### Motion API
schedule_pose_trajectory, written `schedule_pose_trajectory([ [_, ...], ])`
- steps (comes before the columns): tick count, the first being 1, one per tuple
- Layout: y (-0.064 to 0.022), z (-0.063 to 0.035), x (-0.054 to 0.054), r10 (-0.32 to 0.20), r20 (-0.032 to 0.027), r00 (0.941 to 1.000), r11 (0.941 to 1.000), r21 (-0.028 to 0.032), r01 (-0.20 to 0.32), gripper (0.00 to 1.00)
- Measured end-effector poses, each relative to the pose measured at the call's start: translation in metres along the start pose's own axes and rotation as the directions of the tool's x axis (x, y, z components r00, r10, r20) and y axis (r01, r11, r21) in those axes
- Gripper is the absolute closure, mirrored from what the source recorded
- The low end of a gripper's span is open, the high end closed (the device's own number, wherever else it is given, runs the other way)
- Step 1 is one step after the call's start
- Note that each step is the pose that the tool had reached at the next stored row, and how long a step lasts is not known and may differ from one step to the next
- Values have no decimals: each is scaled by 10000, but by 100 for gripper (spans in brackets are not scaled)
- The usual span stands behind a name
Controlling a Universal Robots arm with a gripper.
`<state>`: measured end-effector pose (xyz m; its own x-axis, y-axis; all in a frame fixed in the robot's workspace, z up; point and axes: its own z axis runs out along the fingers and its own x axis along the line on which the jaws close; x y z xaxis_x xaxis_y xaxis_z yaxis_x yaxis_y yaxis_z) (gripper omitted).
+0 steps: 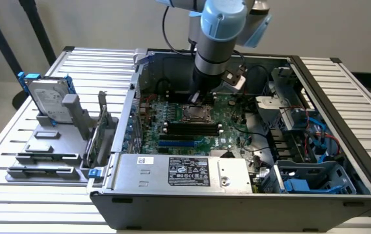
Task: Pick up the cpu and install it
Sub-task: 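Install the first cpu locking lever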
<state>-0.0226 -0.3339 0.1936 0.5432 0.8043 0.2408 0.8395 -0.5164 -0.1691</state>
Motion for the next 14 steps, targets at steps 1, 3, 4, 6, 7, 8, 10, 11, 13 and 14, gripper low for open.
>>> schedule_pose_trajectory([
  [1,4,0,2,3,7,10000,10000,11,-3,89],
  [3,11,0,2,12,18,10000,10000,35,-12,89],
  [4,15,-2,0,16,24,10000,10000,46,-16,89],
  [6,23,-6,-8,22,40,10000,10000,60,-22,89],
  [7,26,-7,-10,24,43,10000,10000,64,-24,89],
  [8,28,-8,-11,25,45,10000,10000,68,-26,89],
  [10,38,-9,-9,28,49,10000,10000,72,-28,89],
  [11,44,-9,-6,28,47,10000,10000,71,-28,89],
  [13,54,-9,-2,25,47,10000,10000,81,-26,89],
  [14,59,-9,-1,26,45,10000,10000,85,-26,89],
])
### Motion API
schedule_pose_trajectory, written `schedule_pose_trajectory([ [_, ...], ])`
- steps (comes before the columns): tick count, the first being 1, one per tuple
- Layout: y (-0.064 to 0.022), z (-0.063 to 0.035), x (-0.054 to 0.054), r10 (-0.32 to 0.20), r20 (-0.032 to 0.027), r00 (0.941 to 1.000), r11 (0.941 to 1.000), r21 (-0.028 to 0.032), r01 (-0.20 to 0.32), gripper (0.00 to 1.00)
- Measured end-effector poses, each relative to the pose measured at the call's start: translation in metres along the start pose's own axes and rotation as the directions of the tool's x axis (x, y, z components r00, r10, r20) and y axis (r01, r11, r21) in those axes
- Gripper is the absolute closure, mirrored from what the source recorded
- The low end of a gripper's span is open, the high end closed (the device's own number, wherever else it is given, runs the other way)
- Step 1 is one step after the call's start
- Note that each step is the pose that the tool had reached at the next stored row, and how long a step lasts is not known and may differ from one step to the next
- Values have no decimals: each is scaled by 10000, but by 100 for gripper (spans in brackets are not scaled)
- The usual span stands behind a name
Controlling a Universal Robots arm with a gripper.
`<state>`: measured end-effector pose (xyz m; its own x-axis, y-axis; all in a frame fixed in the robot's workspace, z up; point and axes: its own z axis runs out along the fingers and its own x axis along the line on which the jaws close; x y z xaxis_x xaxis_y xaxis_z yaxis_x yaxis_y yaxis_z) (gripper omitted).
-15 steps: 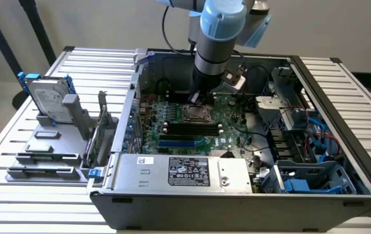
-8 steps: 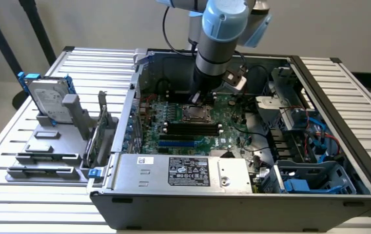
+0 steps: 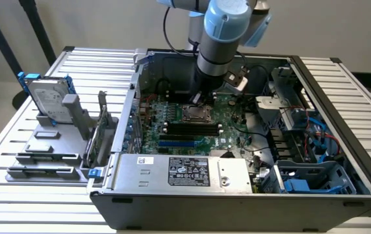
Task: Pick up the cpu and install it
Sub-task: 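Install the first cpu locking lever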
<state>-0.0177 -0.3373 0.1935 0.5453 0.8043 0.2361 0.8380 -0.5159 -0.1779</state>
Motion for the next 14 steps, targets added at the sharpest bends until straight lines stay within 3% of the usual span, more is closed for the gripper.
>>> schedule_pose_trajectory([
  [6,14,-2,-8,0,-14,10000,10000,15,0,89],
  [8,18,-4,-11,0,-61,10000,10000,33,1,89],
  [11,19,-5,-11,-4,-179,9998,10000,98,6,89],
  [14,13,-34,0,22,-187,9998,9999,141,-19,89],
])
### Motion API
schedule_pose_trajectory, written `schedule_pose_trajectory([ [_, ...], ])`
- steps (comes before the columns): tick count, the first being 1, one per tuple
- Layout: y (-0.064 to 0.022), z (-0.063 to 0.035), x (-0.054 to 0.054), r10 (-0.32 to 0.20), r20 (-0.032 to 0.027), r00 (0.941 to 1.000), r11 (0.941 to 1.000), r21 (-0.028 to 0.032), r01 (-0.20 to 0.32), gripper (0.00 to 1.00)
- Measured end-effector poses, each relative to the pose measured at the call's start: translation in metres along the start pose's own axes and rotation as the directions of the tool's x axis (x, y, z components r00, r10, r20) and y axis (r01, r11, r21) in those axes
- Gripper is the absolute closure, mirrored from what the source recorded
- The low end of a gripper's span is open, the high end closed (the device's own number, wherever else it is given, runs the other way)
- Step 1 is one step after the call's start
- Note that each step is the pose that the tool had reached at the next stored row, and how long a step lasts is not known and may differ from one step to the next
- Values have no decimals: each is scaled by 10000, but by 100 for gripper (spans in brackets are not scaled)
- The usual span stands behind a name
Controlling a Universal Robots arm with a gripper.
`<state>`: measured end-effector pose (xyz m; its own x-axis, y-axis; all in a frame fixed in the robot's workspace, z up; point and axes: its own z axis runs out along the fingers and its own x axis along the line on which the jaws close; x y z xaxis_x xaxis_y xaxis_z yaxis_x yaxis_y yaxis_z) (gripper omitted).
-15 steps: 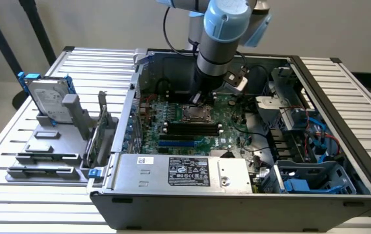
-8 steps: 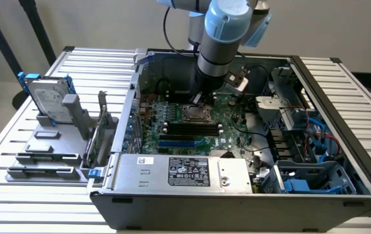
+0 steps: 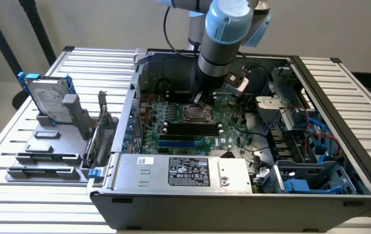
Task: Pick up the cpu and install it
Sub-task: 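Install the first cpu locking lever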
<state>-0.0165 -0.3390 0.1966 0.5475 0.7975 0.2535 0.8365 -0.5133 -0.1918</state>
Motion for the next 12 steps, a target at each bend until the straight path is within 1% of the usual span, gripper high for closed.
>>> schedule_pose_trajectory([
  [2,-9,-55,8,28,28,10000,10000,27,-28,89],
  [6,-11,-140,-1,68,53,10000,10000,71,-69,89],
  [9,-17,-196,-47,78,63,10000,9999,81,-78,89],
  [12,-77,-229,-128,77,63,10000,9999,81,-78,89],
])
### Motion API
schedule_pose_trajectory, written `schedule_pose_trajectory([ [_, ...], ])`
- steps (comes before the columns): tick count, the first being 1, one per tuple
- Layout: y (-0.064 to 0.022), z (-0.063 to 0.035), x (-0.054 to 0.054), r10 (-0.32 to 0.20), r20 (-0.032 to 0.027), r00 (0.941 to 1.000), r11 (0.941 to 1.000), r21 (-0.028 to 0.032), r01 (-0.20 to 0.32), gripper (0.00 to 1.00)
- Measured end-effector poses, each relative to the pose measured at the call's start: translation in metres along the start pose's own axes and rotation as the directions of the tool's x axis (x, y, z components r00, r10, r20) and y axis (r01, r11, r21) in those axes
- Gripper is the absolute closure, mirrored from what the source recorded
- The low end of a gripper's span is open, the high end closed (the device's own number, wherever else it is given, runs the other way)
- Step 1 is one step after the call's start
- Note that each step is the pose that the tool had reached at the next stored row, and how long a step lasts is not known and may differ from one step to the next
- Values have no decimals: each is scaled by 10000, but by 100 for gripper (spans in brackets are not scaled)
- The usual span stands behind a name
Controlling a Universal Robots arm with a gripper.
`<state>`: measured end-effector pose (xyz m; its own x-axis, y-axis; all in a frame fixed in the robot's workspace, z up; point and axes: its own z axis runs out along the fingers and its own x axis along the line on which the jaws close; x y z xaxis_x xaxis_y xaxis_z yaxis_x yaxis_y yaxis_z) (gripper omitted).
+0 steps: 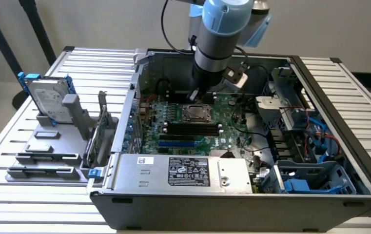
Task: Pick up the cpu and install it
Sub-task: 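Install the first cpu locking lever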
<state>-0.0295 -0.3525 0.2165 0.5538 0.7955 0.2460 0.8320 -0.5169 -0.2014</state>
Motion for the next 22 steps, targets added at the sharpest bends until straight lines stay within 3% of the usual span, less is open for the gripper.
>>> schedule_pose_trajectory([
  [5,-121,-51,-147,0,-1,10000,10000,0,0,89],
  [12,-213,-190,-323,0,-1,10000,10000,0,0,89],
  [20,-111,-578,-520,15,-2,10000,10000,4,-15,89],
  [22,-70,-615,-585,19,-1,10000,10000,7,-19,89],
])
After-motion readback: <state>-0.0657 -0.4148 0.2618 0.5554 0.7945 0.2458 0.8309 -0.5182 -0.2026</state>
